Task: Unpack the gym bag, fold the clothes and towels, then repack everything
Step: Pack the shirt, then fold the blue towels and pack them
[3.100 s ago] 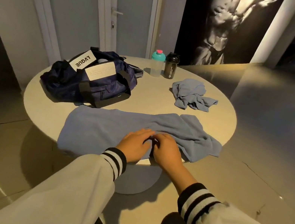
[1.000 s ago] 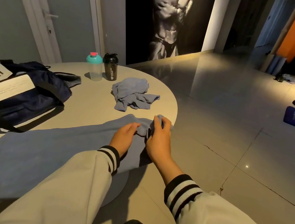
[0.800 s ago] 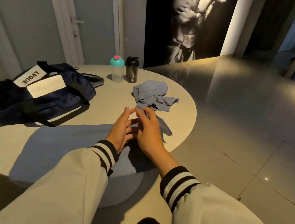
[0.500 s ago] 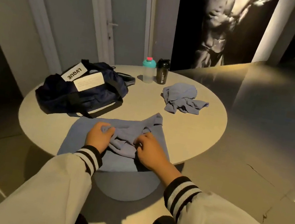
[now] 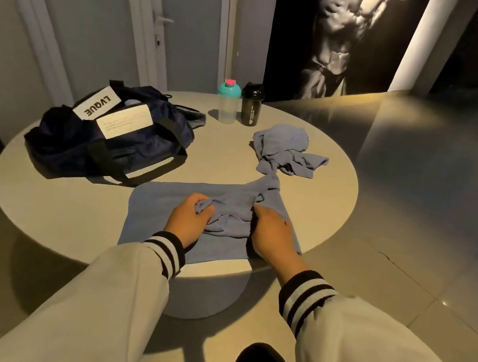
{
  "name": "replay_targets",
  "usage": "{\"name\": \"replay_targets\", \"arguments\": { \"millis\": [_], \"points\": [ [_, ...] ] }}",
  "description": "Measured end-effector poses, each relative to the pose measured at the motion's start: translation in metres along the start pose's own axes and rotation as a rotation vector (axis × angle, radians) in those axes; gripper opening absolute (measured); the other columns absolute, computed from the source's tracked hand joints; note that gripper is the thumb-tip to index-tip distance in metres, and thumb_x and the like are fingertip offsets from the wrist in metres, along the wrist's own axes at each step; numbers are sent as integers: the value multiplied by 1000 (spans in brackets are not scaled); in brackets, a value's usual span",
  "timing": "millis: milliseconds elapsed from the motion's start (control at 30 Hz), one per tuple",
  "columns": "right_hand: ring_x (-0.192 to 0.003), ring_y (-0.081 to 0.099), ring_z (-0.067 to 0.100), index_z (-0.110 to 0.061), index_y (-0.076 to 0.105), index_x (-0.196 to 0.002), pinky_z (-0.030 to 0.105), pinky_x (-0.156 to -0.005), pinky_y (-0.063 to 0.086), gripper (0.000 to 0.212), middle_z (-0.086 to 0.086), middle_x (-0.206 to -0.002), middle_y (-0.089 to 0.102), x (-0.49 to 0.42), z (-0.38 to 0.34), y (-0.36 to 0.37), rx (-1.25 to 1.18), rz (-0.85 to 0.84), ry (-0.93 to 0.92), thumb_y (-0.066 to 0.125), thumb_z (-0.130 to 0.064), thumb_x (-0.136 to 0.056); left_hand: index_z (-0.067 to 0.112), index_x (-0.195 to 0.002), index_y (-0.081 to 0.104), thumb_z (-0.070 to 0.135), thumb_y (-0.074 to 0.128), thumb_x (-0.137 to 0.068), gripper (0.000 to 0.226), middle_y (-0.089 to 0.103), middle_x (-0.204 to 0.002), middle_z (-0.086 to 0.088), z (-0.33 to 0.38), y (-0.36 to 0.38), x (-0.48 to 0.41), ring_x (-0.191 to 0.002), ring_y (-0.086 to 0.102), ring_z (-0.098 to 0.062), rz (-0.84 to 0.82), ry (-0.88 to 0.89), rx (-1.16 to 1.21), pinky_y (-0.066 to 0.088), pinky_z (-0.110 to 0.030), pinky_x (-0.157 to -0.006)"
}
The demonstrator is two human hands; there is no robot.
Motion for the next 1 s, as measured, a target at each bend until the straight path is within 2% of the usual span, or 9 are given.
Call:
{"name": "replay_targets", "arguments": {
  "millis": [100, 200, 300, 433, 533, 600, 700, 833, 1000],
  "points": [
    [-102, 58, 36, -10, 58, -118, 40, -76, 42, 24, 12, -105, 64, 3, -10, -1, -54, 94, -34, 49, -23, -100, 16, -110, 59, 32, 52, -101, 20, 61, -109, -9, 0, 0, -4, -99, 59, -23, 39, -2, 101, 45, -31, -79],
    [-116, 56, 34, -13, 52, -142, 46, -95, 49, 45, 12, -127, 63, 12, -29, -1, -174, 66, -86, 54, -31, -100, 18, -119, 60, 37, 50, -101, 28, 62, -115, -9, -6, -19, 1, -105, 60, -25, 145, -47, 186, 51, -43, -94],
    [-106, 59, 33, -18, 60, -134, 45, -92, 50, 36, 11, -116, 66, 20, -44, 1, -206, 119, -178, 58, -20, -98, 21, -122, 60, 22, 50, -103, 21, 64, -120, -7, -18, -43, 9, -109, 62, -25, 215, -53, 250, 52, -45, -100],
    [-108, 57, 28, -17, 59, -133, 38, -93, 48, 34, 10, -119, 60, 35, -65, 3, -285, 55, -279, 55, -14, -100, 23, -117, 56, 3, 52, -99, 28, 63, -121, -11, -33, -67, 23, -109, 64, -32, 230, -66, 279, 55, -51, -96],
    [-107, 57, 23, -16, 59, -134, 33, -95, 47, 38, 9, -119, 59, 46, -79, 4, -365, -9, -317, 55, -9, -97, 26, -113, 59, 7, 50, -101, 24, 62, -118, -4, -36, -72, 35, -106, 61, -25, 220, -15, 107, 52, -35, -90],
    [-96, 59, 17, -18, 63, -128, 28, -86, 49, 37, 5, -109, 63, 51, -83, 5, -402, -74, -294, 56, -7, -93, 28, -113, 61, 13, 52, -101, 21, 61, -120, -1, -34, -66, 44, -109, 58, -19, 128, 99, 8, 46, -25, -85],
    [-68, 53, 12, -22, 65, -109, 25, -63, 45, 25, 1, -80, 60, 59, -82, 5, -425, -119, -244, 61, -10, -87, 38, -119, 63, 30, 53, -101, 22, 54, -141, 2, -37, -54, 43, -133, 45, -23, 3, 258, -248, 38, -38, -110],
    [-69, 56, 14, -26, 57, -107, 27, -62, 47, 22, 1, -82, 62, 66, -71, 1, -408, -102, -178, 63, -17, -87, 43, -124, 65, 45, 49, -101, 28, 21, -166, 4, -30, -38, 37, -151, 14, -27, -37, 167, -515, 11, -46, -123],
    [-95, 54, 20, -15, 65, -114, 33, -79, 46, 26, 4, -102, 60, 65, -67, 7, -226, -41, -151, 59, -31, -94, 21, -134, 62, 22, 58, -96, 38, 55, -142, -5, -18, -30, 32, -135, 42, -25, -70, 108, -368, 34, -39, -116]
  ]
}}
Point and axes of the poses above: each hand's wrist, its own x-axis away from the middle knuckle, its own y-axis out of the palm, z = x × y, the point moved 2 cm from there along -x, towards the middle knuckle
